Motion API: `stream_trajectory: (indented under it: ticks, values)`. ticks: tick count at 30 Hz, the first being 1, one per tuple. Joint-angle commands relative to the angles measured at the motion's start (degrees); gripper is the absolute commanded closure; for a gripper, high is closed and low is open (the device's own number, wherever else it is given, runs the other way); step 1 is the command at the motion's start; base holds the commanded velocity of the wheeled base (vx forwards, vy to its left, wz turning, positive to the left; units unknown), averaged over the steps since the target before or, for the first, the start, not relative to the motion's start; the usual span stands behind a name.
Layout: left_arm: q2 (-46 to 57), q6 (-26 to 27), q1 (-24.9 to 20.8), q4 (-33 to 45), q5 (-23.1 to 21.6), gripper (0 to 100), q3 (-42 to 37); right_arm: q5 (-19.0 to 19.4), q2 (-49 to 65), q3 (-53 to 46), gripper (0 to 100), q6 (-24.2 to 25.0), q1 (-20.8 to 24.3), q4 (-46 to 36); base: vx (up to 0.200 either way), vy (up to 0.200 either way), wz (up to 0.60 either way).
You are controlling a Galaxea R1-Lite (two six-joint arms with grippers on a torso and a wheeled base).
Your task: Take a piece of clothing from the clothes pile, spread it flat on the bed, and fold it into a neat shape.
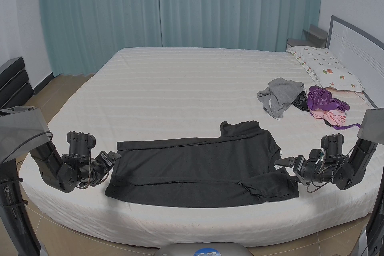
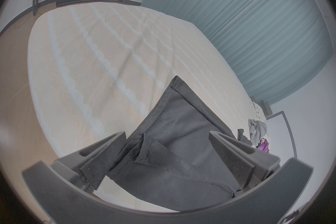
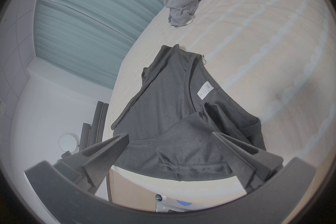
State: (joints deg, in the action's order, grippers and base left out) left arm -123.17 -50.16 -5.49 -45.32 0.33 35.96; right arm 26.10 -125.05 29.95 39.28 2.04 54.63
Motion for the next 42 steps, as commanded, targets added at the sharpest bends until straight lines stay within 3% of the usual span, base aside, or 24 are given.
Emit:
stream_trajectory:
  ticks: [1,6,15,21,42]
  values:
    - [0.39,-0.02,0.21,-0.03,0.02,0,-0.1,0.0,0.07,-0.6,0,0.01,0.16,0.04,0.2,0.0,0.0]
    - [0.48,0.15,-0.67,-0.03,0.11,0,-0.81,0.0,0.07,-0.68,0,-0.08,0.16,0.04,0.2,0.0,0.0]
    - [0.65,-0.02,-1.63,0.15,-0.5,0,-1.16,-0.17,0.25,-1.04,0,-0.08,0.25,0.04,0.0,0.0,0.0]
    - [0.65,-0.11,-1.81,0.5,-0.59,0,-1.77,0.0,0.51,-1.21,0,-0.08,0.16,0.13,0.0,-0.2,0.0]
    - [-1.98,0.33,-5.24,3.66,-0.33,0,-2.39,-0.17,0.16,-1.56,0,-0.34,0.6,0.04,0.0,0.0,0.0]
